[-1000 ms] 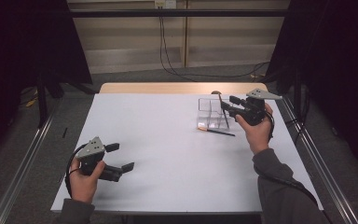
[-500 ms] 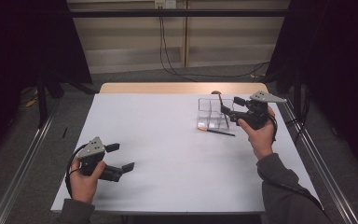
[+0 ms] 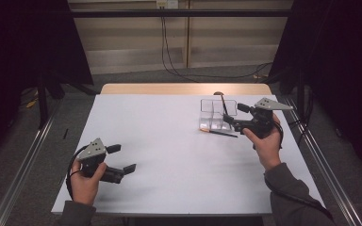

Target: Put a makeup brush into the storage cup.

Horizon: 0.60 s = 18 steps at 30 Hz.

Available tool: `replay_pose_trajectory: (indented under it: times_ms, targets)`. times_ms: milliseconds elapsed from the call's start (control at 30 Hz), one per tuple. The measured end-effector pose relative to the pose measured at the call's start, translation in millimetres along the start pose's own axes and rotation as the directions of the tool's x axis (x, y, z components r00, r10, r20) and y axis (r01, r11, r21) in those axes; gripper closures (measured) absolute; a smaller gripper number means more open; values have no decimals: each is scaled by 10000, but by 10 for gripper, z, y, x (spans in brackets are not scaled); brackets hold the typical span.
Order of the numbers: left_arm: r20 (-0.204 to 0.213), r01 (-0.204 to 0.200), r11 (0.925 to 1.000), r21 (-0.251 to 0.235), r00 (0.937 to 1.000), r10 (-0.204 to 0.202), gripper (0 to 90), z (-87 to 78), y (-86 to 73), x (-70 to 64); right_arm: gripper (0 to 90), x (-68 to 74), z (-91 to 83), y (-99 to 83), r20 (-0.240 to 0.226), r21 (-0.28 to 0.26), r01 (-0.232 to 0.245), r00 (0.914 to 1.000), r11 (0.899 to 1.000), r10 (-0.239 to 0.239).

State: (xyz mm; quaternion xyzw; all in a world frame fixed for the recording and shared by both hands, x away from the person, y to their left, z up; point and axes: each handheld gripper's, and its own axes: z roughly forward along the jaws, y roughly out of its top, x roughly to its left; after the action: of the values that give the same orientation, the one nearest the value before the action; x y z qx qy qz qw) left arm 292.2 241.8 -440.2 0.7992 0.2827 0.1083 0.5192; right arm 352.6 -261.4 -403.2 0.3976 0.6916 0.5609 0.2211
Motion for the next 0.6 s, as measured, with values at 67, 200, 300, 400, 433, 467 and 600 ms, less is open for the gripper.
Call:
replay_pose_trajectory:
  times_ms: [67,200,300,400,433,467,600]
  targets:
    - [-3,-2,10000,-1,10000,2,17,1,-1,0,172,11,-8,-9,35,0,42,10000,10000,-42]
    - [114,-18,10000,10,9999,18,18,13,1,1,167,44,-54,-55,-93,76,-9,10000,10000,10]
    - [122,55,10000,-35,9999,-55,17,23,2,0,162,51,-74,-73,-105,53,-23,9999,10000,24]
    - [110,32,10000,-13,9999,-32,17,30,7,0,160,69,-133,-95,-150,81,-17,9999,10000,18]
    - [100,-18,10000,10,9999,18,17,33,9,0,160,70,-150,-101,-100,81,24,9999,10000,-24]
    - [183,54,10000,-29,9998,-53,17,42,8,-3,160,70,-150,-101,-100,81,24,9999,10000,-24]
    - [170,-14,10000,-50,9999,15,18,57,16,2,155,78,-219,-135,-132,95,42,9999,9999,-41]
